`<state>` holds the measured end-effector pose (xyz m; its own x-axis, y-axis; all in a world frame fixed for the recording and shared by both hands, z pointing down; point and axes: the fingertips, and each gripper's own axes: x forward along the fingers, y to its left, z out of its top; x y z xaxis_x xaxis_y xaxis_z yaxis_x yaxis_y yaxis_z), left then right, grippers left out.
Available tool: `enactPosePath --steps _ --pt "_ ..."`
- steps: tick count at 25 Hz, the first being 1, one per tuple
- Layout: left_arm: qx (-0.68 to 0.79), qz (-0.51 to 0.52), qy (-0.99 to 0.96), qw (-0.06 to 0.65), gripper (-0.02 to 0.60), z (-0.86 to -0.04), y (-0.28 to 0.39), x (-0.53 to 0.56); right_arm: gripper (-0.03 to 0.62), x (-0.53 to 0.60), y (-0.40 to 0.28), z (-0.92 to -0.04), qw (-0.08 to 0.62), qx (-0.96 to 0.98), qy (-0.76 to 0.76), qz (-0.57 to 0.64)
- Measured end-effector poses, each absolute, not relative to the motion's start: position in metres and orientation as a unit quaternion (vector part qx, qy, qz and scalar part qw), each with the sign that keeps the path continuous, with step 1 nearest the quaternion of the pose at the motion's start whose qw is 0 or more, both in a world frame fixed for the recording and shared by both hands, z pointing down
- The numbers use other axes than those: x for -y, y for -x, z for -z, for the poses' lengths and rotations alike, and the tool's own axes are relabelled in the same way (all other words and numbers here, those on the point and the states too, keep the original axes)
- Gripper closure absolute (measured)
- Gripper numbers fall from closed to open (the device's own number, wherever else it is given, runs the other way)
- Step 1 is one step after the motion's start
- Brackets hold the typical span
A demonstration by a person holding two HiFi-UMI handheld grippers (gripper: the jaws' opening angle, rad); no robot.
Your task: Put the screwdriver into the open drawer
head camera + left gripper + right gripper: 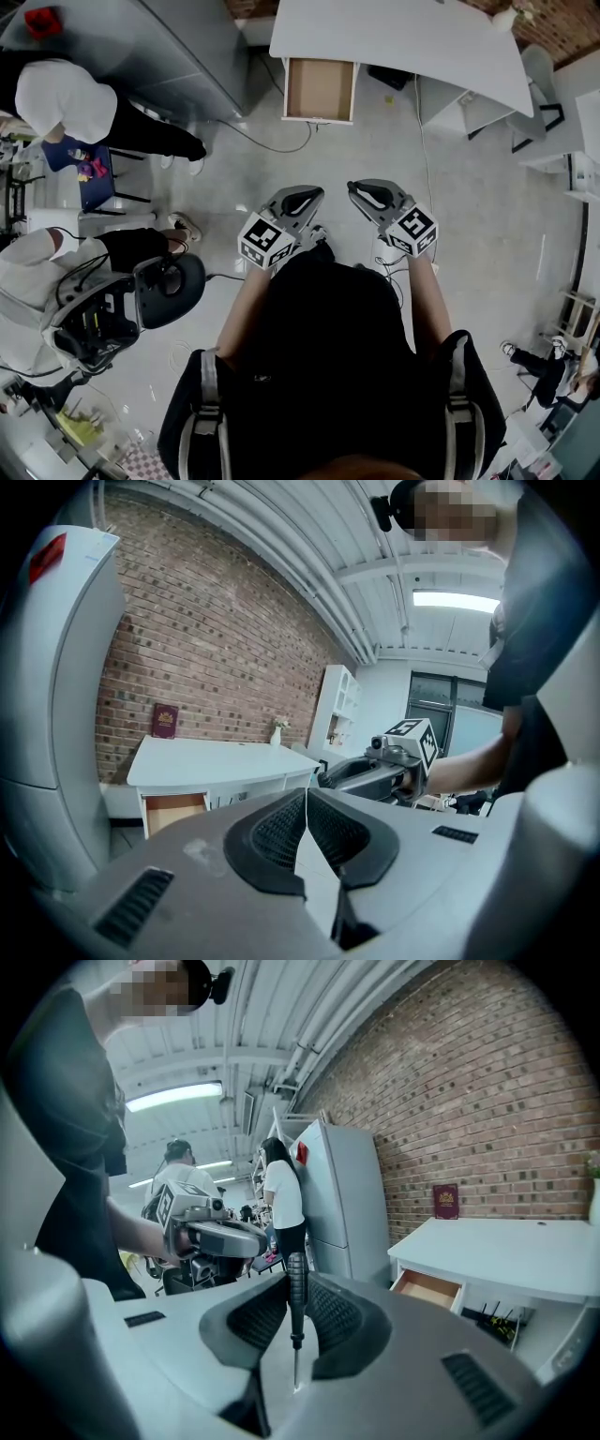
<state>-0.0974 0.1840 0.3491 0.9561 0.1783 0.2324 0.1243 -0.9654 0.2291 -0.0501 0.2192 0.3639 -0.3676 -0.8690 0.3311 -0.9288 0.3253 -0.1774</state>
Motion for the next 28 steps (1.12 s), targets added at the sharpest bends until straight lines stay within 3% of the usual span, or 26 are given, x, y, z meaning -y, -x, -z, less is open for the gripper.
enactPosePath --steps 28 --pt "-0.074 -0.131 -0.982 0.118 0.565 -0.361 0.087 -0.127 0.471 -0.162 0.034 -0.374 0.095 0.808 -0.553 -0.181"
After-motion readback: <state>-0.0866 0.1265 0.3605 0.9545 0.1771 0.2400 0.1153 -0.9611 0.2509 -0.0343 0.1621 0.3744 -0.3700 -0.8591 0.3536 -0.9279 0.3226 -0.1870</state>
